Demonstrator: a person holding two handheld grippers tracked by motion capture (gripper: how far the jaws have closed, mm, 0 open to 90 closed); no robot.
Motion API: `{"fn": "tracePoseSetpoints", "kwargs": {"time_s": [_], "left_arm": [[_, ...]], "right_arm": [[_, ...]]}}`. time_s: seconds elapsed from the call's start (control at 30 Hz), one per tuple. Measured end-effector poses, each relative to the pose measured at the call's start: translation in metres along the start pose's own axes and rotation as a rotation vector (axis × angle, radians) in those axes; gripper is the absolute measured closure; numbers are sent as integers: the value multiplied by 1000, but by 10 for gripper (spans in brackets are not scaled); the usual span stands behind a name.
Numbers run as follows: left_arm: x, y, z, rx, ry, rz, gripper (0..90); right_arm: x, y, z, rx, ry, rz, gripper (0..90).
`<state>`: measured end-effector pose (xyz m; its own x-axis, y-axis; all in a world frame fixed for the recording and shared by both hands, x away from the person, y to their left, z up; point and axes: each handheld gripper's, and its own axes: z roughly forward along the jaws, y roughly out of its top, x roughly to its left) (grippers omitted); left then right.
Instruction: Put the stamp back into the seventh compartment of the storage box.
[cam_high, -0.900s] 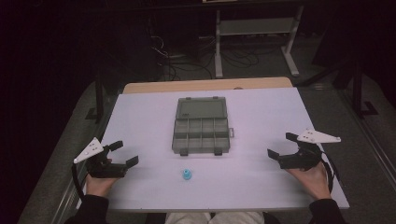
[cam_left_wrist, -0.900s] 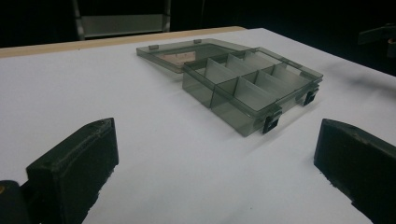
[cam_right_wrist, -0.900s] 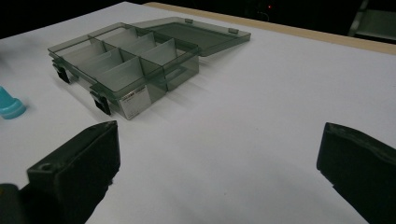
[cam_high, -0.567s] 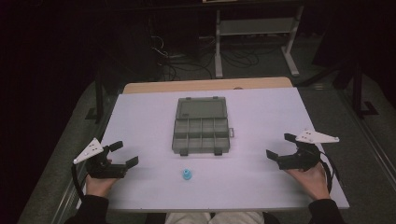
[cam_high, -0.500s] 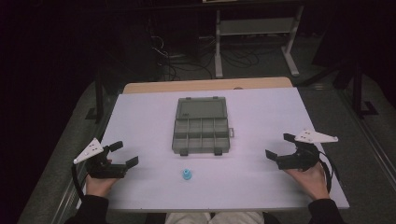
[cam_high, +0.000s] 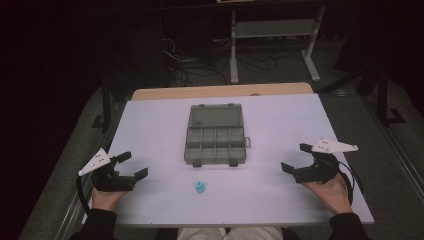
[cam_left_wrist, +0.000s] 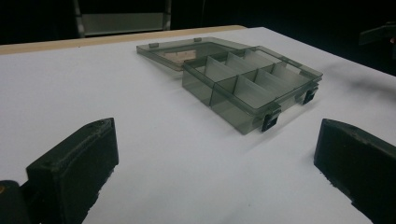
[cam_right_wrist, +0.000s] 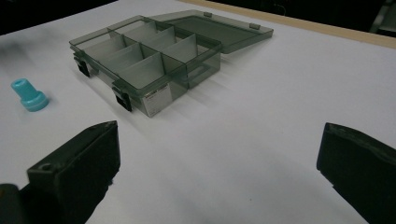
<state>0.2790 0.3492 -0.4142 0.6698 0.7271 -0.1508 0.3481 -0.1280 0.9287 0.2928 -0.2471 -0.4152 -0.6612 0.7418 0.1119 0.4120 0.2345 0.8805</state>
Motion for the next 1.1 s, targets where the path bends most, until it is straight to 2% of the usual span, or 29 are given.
{"fn": "tracePoseSetpoints", "kwargs": {"time_s": [0.3, 1.1], "left_arm": [[1, 0, 1, 1, -2, 0, 0], [1, 0, 1, 0, -4, 1, 0]], "right_arm": [[9, 9, 4, 21, 29, -34, 0], [27, 25, 23, 65, 100, -85, 0]]}}
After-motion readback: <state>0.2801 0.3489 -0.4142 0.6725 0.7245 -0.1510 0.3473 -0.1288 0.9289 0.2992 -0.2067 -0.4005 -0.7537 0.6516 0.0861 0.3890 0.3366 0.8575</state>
